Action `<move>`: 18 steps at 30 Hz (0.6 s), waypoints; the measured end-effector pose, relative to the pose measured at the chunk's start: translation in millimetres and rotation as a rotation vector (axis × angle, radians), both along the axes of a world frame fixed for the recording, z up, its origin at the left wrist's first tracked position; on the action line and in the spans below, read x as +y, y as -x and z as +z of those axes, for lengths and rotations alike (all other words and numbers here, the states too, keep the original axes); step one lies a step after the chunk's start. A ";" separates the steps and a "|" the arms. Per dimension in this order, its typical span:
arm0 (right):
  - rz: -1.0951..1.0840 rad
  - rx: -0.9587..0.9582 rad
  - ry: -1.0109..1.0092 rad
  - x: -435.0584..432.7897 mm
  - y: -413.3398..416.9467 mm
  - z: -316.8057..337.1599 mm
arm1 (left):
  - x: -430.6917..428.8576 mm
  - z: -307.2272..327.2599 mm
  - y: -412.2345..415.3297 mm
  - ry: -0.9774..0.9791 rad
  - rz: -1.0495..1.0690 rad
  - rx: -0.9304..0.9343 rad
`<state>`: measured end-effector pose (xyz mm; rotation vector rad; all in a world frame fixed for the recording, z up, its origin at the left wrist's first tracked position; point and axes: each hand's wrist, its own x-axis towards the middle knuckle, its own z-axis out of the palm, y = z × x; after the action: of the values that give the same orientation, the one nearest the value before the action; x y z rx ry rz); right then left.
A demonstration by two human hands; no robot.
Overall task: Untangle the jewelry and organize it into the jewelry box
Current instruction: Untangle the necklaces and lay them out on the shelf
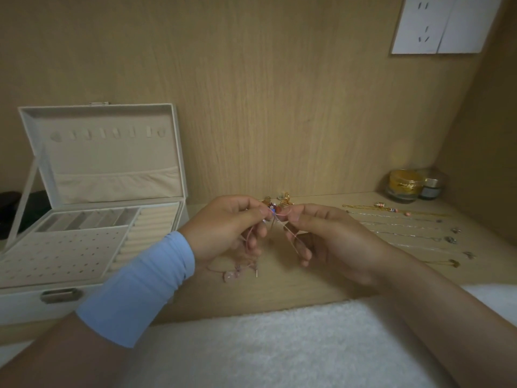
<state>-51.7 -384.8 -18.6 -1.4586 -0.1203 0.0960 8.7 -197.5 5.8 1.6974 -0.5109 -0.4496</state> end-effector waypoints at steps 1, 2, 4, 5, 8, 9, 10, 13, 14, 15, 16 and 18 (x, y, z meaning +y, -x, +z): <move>-0.011 -0.010 0.045 -0.2 0.2 0.0 | 0.9 0.9 -0.2 -0.016 0.010 -0.013; -0.030 -0.023 0.104 -0.5 -0.1 -0.6 | 1.4 1.3 -0.7 -0.039 0.016 -0.029; -0.080 -0.043 0.224 -1.3 -0.7 -1.2 | 2.3 0.6 -2.5 -0.075 0.007 -0.059; -0.105 -0.044 0.273 -1.6 -0.8 -1.6 | 2.3 -0.1 -3.1 -0.087 0.002 -0.064; -0.162 -0.054 0.412 -1.3 1.0 -1.1 | 1.3 -2.6 -4.5 -0.157 0.017 -0.151; -0.173 -0.062 0.452 -1.2 1.9 -0.6 | 1.2 -3.9 -5.5 -0.190 0.027 -0.210; -0.186 -0.072 0.479 -1.2 2.6 -0.3 | 1.2 -5.0 -6.2 -0.215 0.034 -0.264; -0.237 -0.099 0.540 -2.3 3.8 1.7 | 2.2 -9.9 -8.3 -0.270 0.045 -0.364; -0.256 -0.101 0.550 -2.0 4.2 2.8 | 2.1 -11.0 -7.2 -0.289 0.041 -0.381; -0.269 -0.104 0.549 -2.1 4.7 3.7 | 1.9 -11.2 -5.1 -0.297 0.032 -0.385; -0.281 -0.112 0.534 -1.7 4.7 4.5 | 1.1 -10.7 -1.9 -0.286 0.020 -0.376; -0.299 -0.132 0.477 -2.2 4.2 5.1 | -1.5 -9.1 3.0 -0.234 0.003 -0.358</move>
<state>-55.9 -386.9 -13.4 -1.9424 0.0175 -0.2305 5.6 -199.0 -3.3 2.0185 -0.7375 -0.2068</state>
